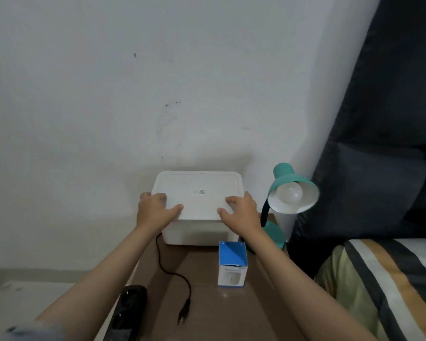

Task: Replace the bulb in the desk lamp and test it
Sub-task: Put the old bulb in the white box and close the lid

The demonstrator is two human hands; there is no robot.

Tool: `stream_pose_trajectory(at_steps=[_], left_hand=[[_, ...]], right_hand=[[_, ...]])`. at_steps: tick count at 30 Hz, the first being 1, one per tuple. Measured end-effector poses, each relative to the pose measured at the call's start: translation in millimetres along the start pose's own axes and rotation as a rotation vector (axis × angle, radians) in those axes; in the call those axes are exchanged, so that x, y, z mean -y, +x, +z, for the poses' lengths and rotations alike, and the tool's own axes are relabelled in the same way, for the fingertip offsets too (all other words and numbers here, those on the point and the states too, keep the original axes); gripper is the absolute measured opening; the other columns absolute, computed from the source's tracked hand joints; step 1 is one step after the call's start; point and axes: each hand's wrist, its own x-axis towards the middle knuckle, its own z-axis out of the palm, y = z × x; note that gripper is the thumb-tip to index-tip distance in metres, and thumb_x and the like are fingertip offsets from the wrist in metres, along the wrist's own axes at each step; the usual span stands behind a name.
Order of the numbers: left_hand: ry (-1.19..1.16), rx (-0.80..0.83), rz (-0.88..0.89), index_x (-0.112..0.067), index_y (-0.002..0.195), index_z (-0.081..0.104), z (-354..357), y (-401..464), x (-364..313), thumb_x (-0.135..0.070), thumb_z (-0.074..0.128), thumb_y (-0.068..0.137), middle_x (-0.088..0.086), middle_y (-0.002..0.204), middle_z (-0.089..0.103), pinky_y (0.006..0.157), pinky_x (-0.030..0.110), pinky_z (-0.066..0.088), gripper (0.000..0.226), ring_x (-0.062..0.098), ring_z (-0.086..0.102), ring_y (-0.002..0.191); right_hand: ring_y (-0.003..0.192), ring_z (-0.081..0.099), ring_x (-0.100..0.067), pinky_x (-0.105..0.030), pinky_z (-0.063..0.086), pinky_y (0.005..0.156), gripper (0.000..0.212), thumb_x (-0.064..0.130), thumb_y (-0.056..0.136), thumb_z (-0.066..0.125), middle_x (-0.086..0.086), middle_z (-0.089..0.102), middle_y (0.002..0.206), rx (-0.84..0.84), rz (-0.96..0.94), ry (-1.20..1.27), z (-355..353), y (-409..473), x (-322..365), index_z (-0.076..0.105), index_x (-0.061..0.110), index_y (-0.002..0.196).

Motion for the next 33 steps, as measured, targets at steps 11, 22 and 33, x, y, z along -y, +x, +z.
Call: stream_pose_trajectory(at_steps=[11, 22, 33], left_hand=[[0.007, 0.11, -0.05, -0.009, 0.119, 0.056, 25.8, 40.6, 3.6, -0.049, 0.07, 0.069, 0.015, 0.132, 0.037, 0.096, 0.037, 0.04, 0.066, 0.03, 0.041, 0.124], [0.283, 0.09, 0.026, -0.018, 0.13, 0.042, 47.1, 40.4, 17.3, -0.069, 0.04, 0.065, 0.021, 0.138, 0.029, 0.101, 0.044, 0.035, 0.082, 0.04, 0.032, 0.125], [0.556, 0.159, 0.102, -0.016, 0.141, 0.026, 51.9, 53.0, 21.8, -0.068, 0.031, 0.081, 0.031, 0.145, 0.021, 0.112, 0.05, 0.019, 0.08, 0.043, 0.021, 0.135]], right_hand=[[0.131, 0.038, -0.029, -0.044, 0.039, 0.106, 0.053, 0.035, 0.083, 0.065, -0.011, 0.052, 0.133, 0.086, 0.064, 0.033, 7.6, 39.9, -16.7, 0.055, 0.006, 0.126], [0.143, 0.007, -0.04, -0.047, 0.018, 0.114, 0.055, 0.039, 0.093, 0.046, -0.024, 0.003, 0.156, 0.088, 0.004, -0.04, 31.5, 42.4, -36.2, 0.033, 0.02, 0.143], [0.141, 0.012, -0.043, -0.048, 0.017, 0.115, 0.059, 0.045, 0.095, 0.031, -0.029, -0.006, 0.155, 0.178, -0.016, -0.31, 29.0, 53.4, -34.9, 0.018, 0.022, 0.148]])
